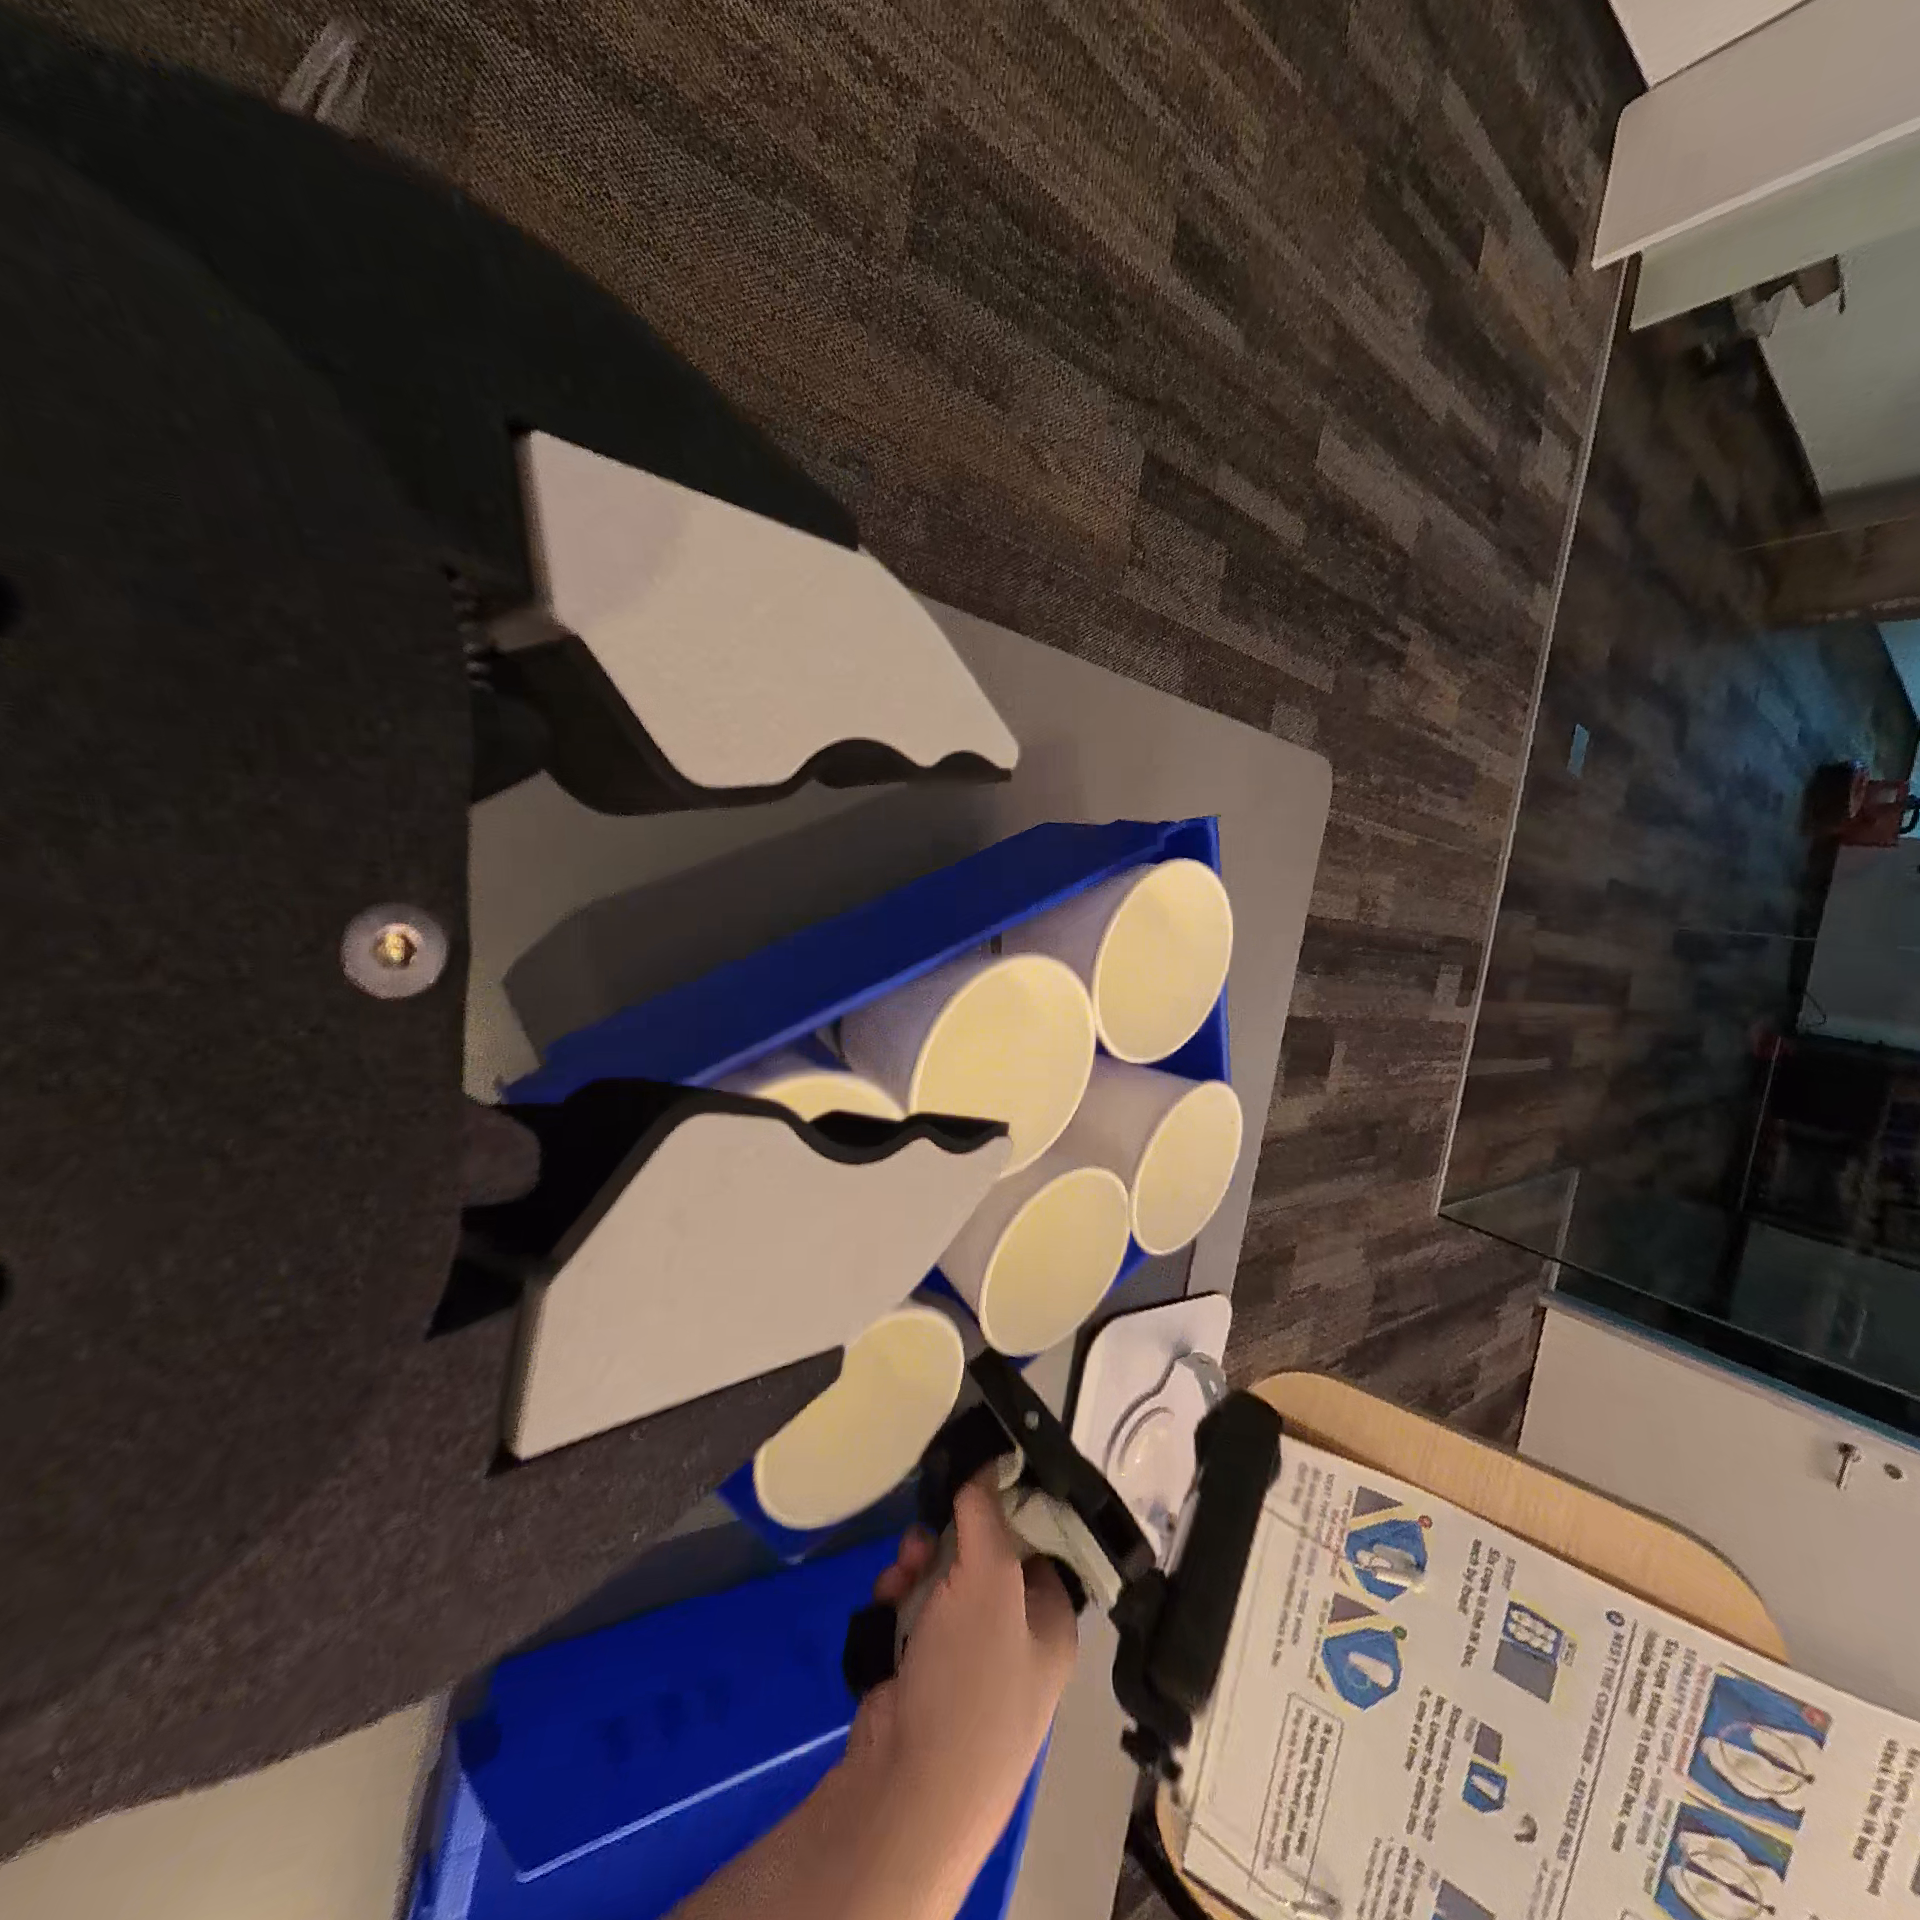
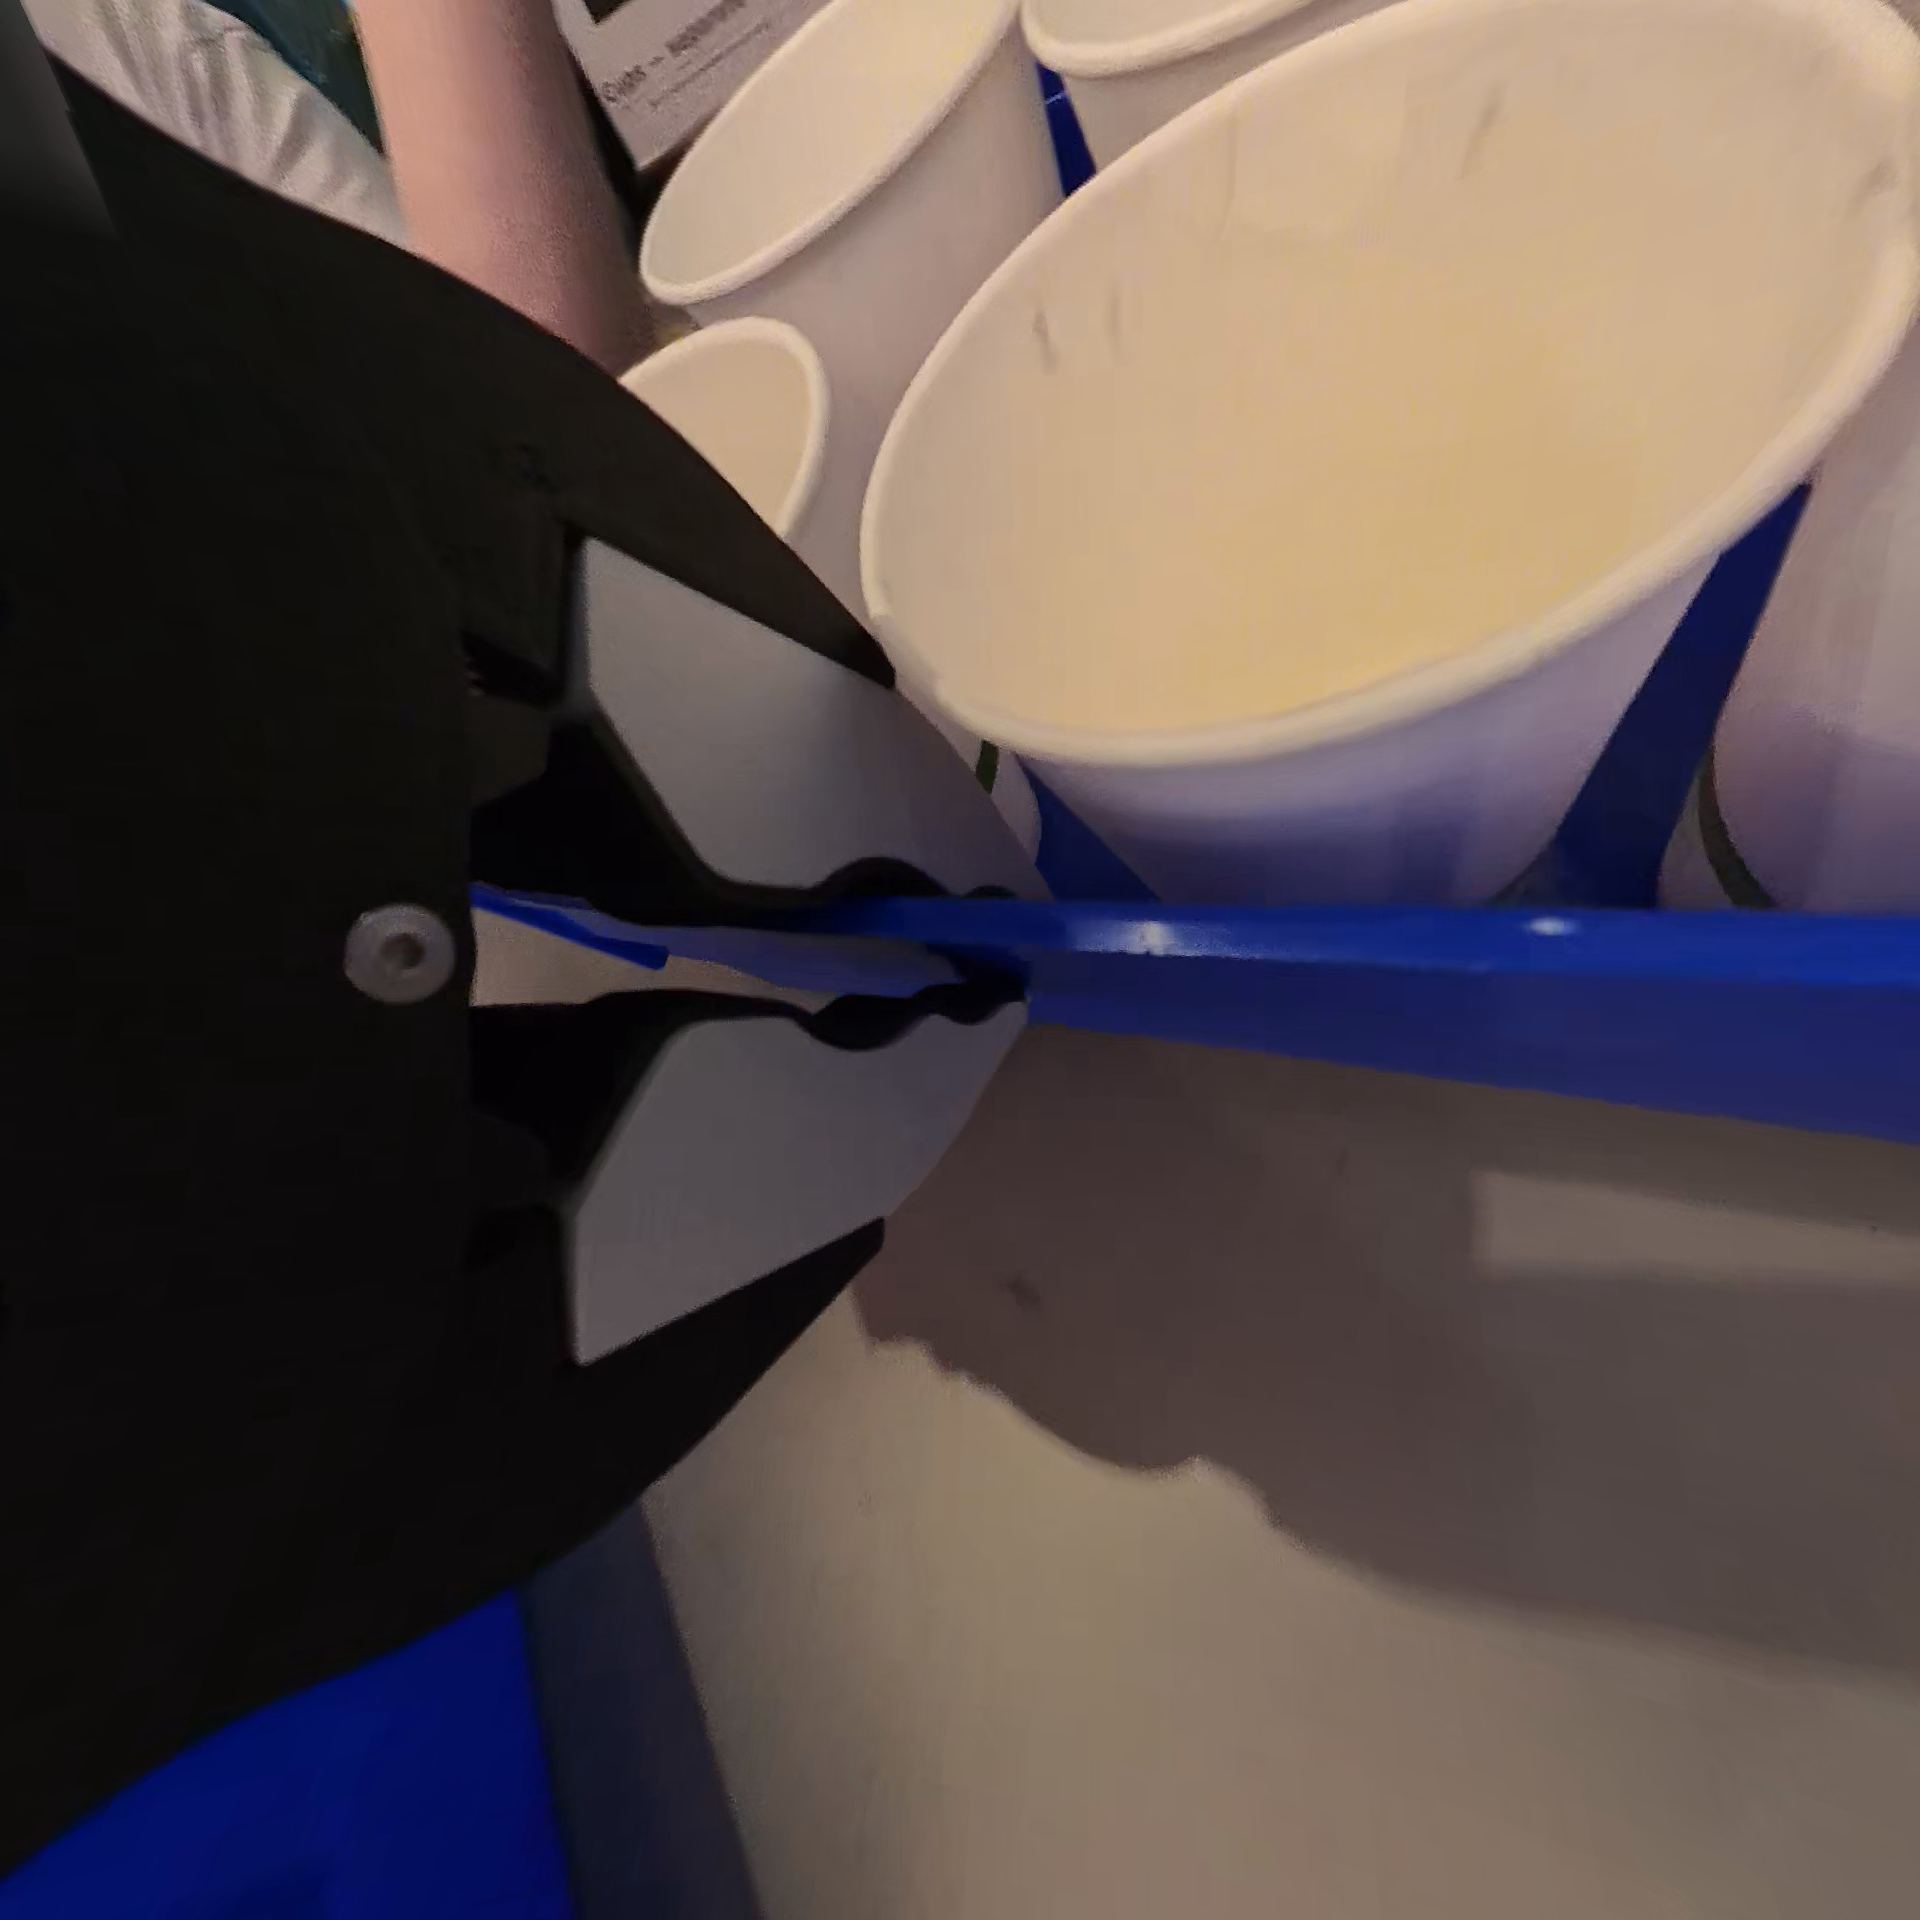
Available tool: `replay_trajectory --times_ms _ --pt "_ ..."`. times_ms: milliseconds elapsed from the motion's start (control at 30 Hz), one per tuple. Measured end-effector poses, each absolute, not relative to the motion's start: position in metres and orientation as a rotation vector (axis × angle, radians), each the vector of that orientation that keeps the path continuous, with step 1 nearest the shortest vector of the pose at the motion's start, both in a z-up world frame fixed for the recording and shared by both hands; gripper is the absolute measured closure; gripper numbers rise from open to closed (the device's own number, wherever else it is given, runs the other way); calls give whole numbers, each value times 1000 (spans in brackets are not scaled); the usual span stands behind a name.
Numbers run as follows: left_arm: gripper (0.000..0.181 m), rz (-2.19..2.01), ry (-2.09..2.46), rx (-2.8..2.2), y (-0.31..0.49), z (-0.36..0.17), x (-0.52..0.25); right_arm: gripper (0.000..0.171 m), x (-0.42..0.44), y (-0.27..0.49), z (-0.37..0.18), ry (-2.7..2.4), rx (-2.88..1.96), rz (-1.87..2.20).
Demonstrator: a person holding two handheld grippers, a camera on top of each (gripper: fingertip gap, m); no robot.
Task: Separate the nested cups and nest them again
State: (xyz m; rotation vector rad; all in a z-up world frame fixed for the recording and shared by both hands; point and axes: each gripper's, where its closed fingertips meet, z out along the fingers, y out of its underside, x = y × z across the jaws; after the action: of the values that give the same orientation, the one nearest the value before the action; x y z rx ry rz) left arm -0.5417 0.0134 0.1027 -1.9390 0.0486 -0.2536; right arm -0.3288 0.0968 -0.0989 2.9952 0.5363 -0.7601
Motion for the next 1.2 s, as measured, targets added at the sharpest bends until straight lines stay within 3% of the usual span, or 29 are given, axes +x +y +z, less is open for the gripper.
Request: replay_trajectory --times_ms 333,533,633,700,800,867,1100,1200 --pt "120 -291 128 -1978 17 96 -524 150 -339 97 -105 436 3107 -781" --pt "120 -296 153 -1973 14 99 -519 150 -299 104 -33 792 3408 -767" --pt "120 -304 166 -1963 12 102 -515 146 -225 91 20 973 3658 -491" --pt "120 -307 168 -1955 11 104 -513 128 -134 77 29 820 3745 -41" --pt "120 -312 170 -1939 11 109 -506 114 5 40 7 333 3596 446" --pt "122 -314 180 -1938 12 112 -498 111 42 13 -26 160 3493 340" --pt "118 -187 292 -1979 18 112 -461 121 39 -20 -111 85 3320 -92" --pt "118 -162 332 -1964 15 116 -448 155 31 -20 -125 130 3239 -254"
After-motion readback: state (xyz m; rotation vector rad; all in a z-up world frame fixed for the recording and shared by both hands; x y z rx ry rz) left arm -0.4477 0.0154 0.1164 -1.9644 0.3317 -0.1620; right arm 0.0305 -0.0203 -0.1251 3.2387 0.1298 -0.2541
